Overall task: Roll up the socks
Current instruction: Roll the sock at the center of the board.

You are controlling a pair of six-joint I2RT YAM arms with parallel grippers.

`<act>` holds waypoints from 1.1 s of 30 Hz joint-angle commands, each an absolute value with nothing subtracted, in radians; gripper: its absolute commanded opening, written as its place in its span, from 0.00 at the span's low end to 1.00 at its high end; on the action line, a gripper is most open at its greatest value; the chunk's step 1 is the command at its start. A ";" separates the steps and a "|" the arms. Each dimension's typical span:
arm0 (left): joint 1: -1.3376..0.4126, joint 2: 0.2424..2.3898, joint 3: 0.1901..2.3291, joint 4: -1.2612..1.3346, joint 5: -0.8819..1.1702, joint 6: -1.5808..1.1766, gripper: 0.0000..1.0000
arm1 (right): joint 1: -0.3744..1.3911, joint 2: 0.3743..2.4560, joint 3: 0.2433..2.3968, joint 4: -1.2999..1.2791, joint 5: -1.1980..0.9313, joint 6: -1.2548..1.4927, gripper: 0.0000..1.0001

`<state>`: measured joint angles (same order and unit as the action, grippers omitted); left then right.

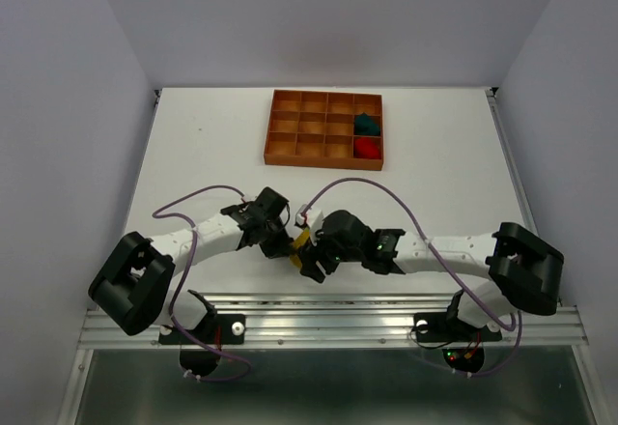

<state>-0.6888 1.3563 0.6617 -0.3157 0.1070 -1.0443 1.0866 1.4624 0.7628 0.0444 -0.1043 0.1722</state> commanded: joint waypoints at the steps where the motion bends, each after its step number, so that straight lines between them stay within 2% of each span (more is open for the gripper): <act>1: -0.701 1.377 0.670 -0.410 0.069 -1.019 0.00 | 1.134 1.494 0.814 0.071 -0.005 0.104 0.68; 11: -0.715 1.384 0.667 -0.396 0.083 -1.031 0.00 | 1.221 1.562 0.865 0.067 0.190 0.054 0.68; 22: -0.715 1.396 0.673 -0.393 0.091 -1.026 0.00 | 1.230 1.624 0.899 0.026 0.207 0.054 0.67; 33: -0.715 1.417 0.680 -0.388 0.101 -1.019 0.00 | 1.249 1.579 0.902 0.043 0.226 0.038 0.67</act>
<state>-0.7006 1.3922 0.6853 -0.3180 0.1280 -1.0412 1.2331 1.6222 0.8585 0.0250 0.2012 0.0597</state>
